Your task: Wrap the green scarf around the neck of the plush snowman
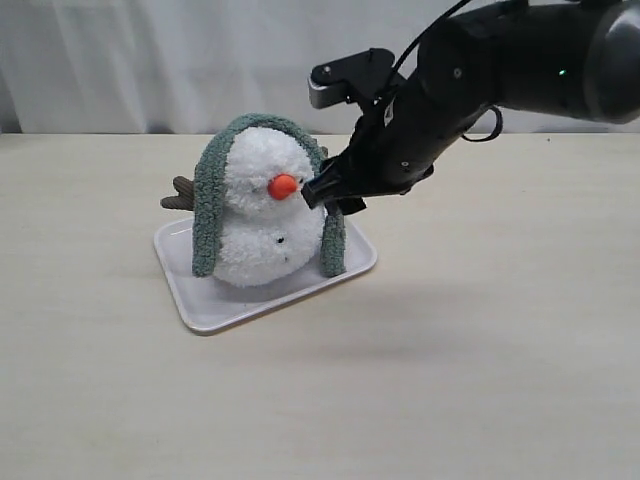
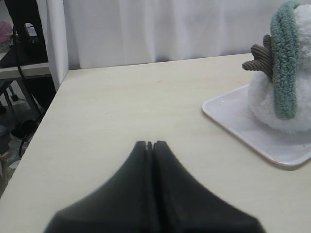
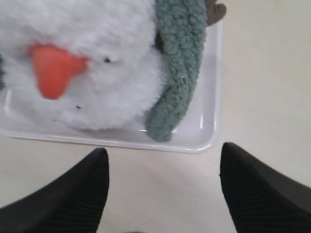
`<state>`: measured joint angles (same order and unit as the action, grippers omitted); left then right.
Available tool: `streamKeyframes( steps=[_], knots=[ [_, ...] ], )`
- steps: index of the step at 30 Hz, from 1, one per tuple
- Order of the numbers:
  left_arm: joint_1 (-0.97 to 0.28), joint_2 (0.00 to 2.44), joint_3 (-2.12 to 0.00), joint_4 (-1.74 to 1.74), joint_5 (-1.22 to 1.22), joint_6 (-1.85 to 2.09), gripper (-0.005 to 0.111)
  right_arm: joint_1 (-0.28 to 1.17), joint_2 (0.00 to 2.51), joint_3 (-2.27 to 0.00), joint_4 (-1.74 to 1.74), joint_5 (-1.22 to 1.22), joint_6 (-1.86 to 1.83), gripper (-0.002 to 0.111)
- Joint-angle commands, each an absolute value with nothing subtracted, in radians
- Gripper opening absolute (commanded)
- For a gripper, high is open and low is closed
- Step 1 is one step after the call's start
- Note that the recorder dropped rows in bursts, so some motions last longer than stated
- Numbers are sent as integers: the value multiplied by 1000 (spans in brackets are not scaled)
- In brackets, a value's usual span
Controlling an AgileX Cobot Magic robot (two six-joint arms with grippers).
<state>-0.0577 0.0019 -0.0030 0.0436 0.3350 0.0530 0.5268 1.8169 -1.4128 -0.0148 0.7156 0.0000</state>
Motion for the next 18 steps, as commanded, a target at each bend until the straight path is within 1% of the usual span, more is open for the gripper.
streamKeyframes(
  steps=[1,5,10,14,18],
  knots=[
    [-60,0,0,41,325,51,0,540,1752,-1418,258,724,-152,62],
    [-60,0,0,41,325,51,0,631,1756,-1418,291,704,-159,62],
    [-60,0,0,41,325,51,0,762,1809,-1422,202,543,-19,62],
    [-60,0,0,41,325,51,0,771,1891,-1478,175,470,104,62],
    [-60,0,0,41,325,51,0,771,2019,-1564,163,472,104,62]
  ],
)
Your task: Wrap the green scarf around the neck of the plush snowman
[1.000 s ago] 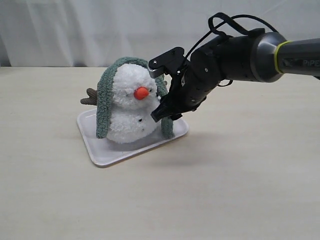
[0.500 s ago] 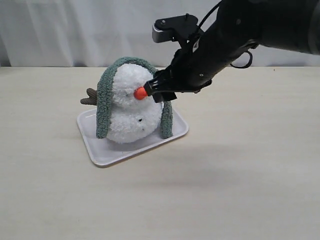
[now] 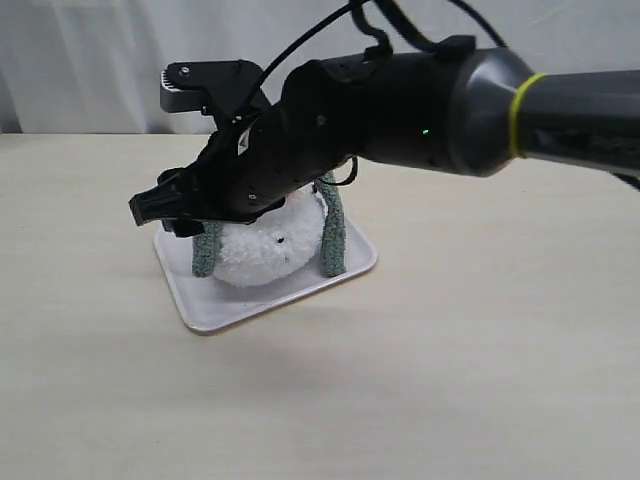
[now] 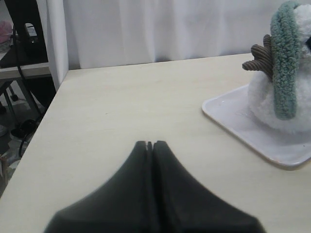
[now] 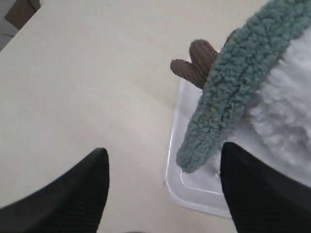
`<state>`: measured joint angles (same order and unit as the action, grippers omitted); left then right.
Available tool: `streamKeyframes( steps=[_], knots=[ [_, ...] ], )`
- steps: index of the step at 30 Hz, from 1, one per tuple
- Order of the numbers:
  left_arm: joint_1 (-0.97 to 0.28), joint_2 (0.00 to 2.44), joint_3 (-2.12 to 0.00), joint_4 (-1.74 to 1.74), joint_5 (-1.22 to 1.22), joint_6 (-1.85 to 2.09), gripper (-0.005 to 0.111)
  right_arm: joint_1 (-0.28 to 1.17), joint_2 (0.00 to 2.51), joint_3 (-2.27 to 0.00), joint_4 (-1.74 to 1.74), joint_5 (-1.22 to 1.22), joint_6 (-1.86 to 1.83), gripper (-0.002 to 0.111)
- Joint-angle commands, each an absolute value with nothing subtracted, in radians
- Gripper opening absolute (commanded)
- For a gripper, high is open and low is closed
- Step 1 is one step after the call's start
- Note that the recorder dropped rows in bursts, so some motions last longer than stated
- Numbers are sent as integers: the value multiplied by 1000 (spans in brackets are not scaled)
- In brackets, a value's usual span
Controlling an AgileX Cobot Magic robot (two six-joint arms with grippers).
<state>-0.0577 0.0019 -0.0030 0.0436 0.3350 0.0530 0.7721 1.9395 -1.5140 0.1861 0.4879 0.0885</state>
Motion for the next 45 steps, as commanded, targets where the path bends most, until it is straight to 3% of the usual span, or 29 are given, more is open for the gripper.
streamKeyframes(
  steps=[1,11,14,18,41,45],
  knots=[
    [-60,0,0,41,325,51,0,771,2054,-1588,138,472,122,62],
    [-60,0,0,41,323,51,0,767,2164,-1628,-158,378,414,59],
    [-60,0,0,41,323,51,0,767,2189,-1628,-181,364,414,30],
    [-60,0,0,41,323,51,0,767,2196,-1628,-218,373,407,4],
    [-60,0,0,41,323,51,0,770,1983,-1628,-308,941,144,4],
    [-60,0,0,41,323,51,0,770,1992,-1628,-304,951,134,4]
  ],
)
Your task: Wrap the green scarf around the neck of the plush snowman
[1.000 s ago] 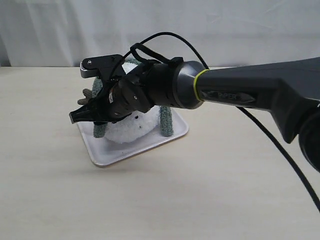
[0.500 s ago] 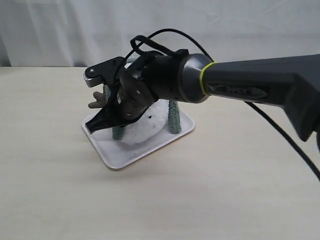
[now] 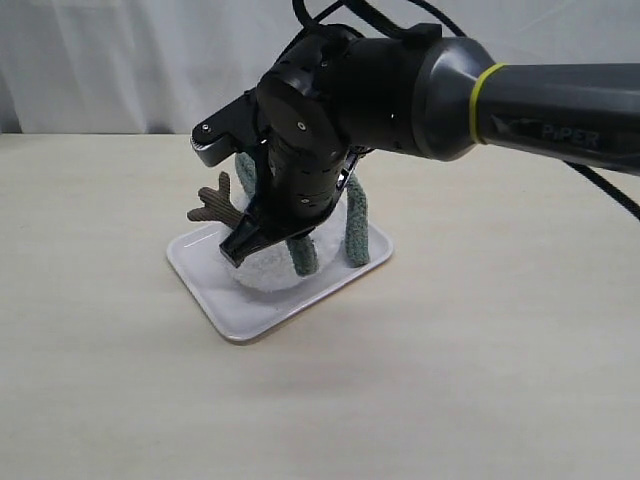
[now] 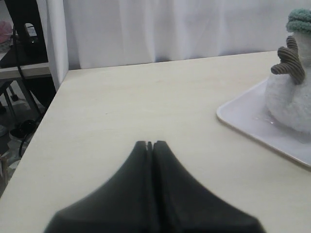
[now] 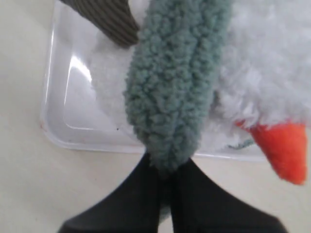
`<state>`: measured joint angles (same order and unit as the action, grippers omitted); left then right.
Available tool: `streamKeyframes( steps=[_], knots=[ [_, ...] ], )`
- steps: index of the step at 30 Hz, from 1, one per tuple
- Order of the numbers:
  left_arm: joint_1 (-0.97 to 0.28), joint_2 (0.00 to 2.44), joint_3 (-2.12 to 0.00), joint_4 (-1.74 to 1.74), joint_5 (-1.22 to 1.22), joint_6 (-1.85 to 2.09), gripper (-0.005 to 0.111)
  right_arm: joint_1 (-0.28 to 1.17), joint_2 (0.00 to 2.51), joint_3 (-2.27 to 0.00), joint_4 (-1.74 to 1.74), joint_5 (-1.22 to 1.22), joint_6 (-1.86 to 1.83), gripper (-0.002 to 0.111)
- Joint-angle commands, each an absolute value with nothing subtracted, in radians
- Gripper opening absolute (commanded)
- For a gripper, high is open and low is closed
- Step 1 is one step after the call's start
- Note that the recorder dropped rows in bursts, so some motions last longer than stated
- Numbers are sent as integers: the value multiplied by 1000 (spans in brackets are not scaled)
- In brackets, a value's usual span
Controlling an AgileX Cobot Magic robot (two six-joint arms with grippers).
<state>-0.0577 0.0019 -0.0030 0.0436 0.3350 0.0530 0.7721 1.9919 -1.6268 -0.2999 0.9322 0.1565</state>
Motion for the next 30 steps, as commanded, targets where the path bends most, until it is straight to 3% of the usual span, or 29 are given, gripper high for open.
streamKeyframes(
  steps=[1,26,27,30],
  knots=[
    [-60,0,0,41,323,51,0,770,1994,-1628,-297,939,134,4],
    [-60,0,0,41,323,51,0,770,2079,-1628,-207,1001,-322,5],
    [-60,0,0,41,323,51,0,770,2079,-1628,-207,1009,-322,8],
    [-60,0,0,41,323,51,0,770,2079,-1628,-207,1018,-309,29]
  ],
)
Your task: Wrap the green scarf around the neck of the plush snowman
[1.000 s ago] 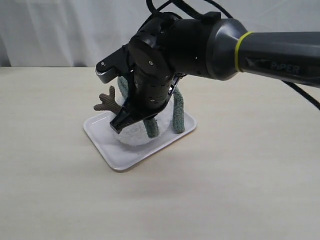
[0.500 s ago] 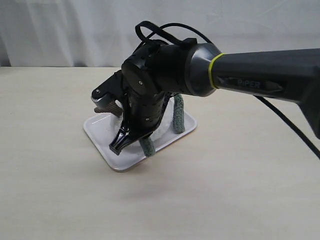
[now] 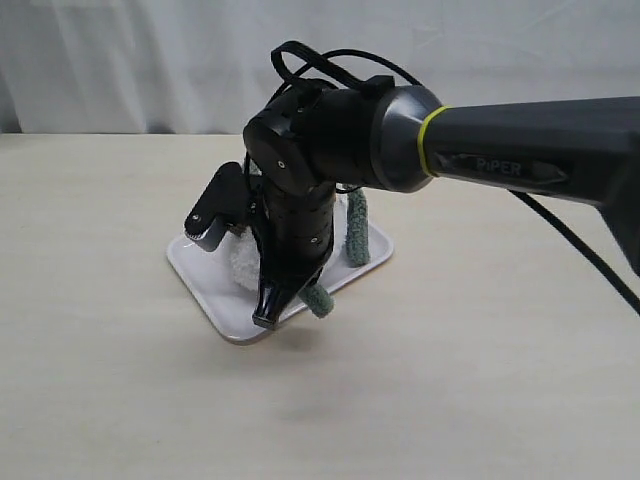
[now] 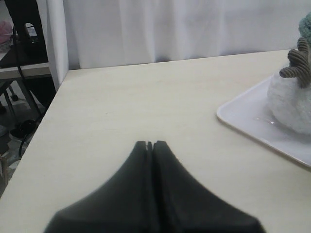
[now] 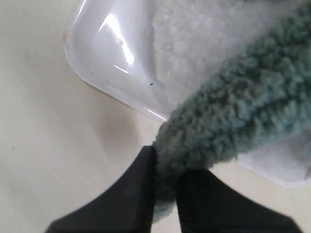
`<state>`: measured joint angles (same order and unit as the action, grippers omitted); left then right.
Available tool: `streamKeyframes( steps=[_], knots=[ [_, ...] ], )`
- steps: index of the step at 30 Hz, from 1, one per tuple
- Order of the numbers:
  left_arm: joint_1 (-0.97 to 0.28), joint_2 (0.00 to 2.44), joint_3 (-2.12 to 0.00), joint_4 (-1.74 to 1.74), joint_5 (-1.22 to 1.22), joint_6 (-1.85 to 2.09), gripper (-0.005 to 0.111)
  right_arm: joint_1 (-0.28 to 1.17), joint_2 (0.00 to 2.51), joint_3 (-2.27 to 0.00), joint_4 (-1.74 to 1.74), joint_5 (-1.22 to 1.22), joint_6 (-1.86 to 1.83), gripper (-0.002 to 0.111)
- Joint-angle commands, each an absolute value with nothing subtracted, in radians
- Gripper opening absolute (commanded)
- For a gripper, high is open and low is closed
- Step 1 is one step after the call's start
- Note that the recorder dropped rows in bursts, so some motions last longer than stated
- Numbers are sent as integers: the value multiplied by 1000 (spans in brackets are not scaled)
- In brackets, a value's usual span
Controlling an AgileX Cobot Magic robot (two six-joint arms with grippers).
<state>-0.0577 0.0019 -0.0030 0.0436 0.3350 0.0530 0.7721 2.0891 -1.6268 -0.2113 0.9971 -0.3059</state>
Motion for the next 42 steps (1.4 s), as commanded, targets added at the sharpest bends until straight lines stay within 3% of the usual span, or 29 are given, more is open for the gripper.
streamKeyframes(
  steps=[1,2,4,12,15,29,42],
  knots=[
    [-60,0,0,41,323,51,0,770,2077,-1628,-207,1018,-307,36],
    [-60,0,0,41,323,51,0,770,2067,-1628,-207,1020,-306,43],
    [-60,0,0,41,323,51,0,770,2035,-1628,-218,1017,-289,46],
    [-60,0,0,41,323,51,0,770,1879,-1628,-222,841,-56,44],
    [-60,0,0,41,323,51,0,770,1876,-1705,-222,766,52,4],
    [-60,0,0,41,323,51,0,754,2226,-2139,-379,1038,224,4],
    [-60,0,0,41,323,51,0,758,2289,-2142,-233,1033,86,4]
  ],
)
